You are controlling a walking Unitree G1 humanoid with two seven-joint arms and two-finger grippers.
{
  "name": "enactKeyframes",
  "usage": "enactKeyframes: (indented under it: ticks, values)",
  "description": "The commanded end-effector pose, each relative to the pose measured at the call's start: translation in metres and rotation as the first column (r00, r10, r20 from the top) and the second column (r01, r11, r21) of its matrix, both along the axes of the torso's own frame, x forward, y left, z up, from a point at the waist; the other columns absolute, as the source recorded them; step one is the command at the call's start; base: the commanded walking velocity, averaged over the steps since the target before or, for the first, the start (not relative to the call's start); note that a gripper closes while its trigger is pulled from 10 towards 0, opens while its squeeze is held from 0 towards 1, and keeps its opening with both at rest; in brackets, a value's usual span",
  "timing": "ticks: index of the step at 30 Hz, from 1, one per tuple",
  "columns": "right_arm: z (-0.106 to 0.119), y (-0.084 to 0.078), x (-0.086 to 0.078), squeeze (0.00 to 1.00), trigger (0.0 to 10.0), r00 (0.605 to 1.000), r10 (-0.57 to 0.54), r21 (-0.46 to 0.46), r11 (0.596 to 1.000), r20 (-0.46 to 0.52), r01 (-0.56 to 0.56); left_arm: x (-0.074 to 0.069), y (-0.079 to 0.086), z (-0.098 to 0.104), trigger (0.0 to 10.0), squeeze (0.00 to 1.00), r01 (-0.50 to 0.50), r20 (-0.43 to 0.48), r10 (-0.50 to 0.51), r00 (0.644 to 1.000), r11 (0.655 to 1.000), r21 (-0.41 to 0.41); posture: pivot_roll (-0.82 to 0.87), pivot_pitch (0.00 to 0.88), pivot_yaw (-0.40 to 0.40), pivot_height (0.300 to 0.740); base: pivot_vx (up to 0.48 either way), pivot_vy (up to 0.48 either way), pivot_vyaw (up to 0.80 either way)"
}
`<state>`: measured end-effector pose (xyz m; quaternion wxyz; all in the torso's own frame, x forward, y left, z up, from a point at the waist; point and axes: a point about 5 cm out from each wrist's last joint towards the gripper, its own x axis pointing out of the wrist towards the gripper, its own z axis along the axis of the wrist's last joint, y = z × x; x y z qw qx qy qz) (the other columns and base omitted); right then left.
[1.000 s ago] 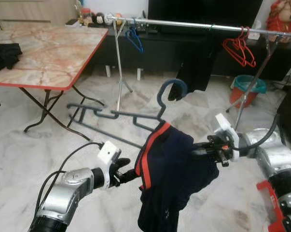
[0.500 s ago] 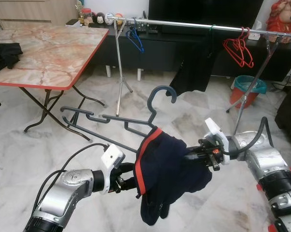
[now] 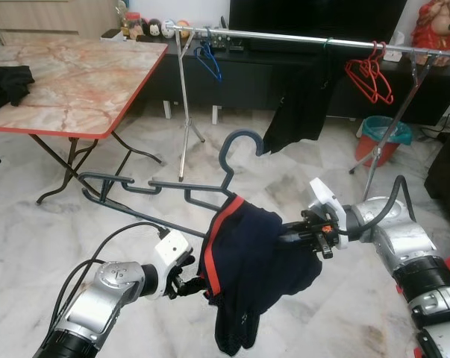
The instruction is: Hang hanger
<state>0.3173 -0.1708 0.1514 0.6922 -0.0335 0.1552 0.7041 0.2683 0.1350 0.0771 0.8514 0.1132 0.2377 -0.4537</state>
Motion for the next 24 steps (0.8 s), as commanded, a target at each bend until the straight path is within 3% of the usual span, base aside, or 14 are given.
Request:
enactKeyframes:
  ticks: [1, 12, 18, 24]
  values:
    - [0.0133, 0.0044, 0.0051, 0.0, 10.0, 0.998, 0.025, 0.01, 1.0, 0.055, -0.025, 0.0038, 0.0002, -0.0009, 10.0, 0.0, -0.012, 0.018, 0.012, 1.0, 1.0, 0.014, -0.01, 0.0, -0.046, 0.74, 0.0, 0.0, 0.0]
    - [0.0128, 0.0091, 0.0048, 0.0, 10.0, 0.998, 0.047, 0.006, 0.999, 0.052, -0.048, 0.0041, -0.0046, 0.0023, 10.0, 0.0, -0.012, 0.009, 0.013, 1.0, 0.998, -0.069, -0.01, 0.0, -0.053, 0.74, 0.0, 0.0, 0.0]
    - [0.0111, 0.0086, 0.0046, 0.0, 10.0, 0.998, 0.048, -0.004, 0.999, 0.049, -0.047, -0.002, -0.0063, 0.0012, 10.0, 0.0, 0.022, -0.006, -0.023, 1.0, 0.996, -0.083, -0.01, 0.0, -0.056, 0.74, 0.0, 0.0, 0.0]
    - [0.0106, 0.01, 0.0041, 0.0, 10.0, 0.998, 0.052, -0.002, 0.999, 0.044, -0.052, 0.0017, -0.0083, 0.0019, 10.0, 0.0, 0.005, 0.004, -0.005, 1.0, 0.996, -0.092, -0.01, 0.0, -0.056, 0.74, 0.0, 0.0, 0.0]
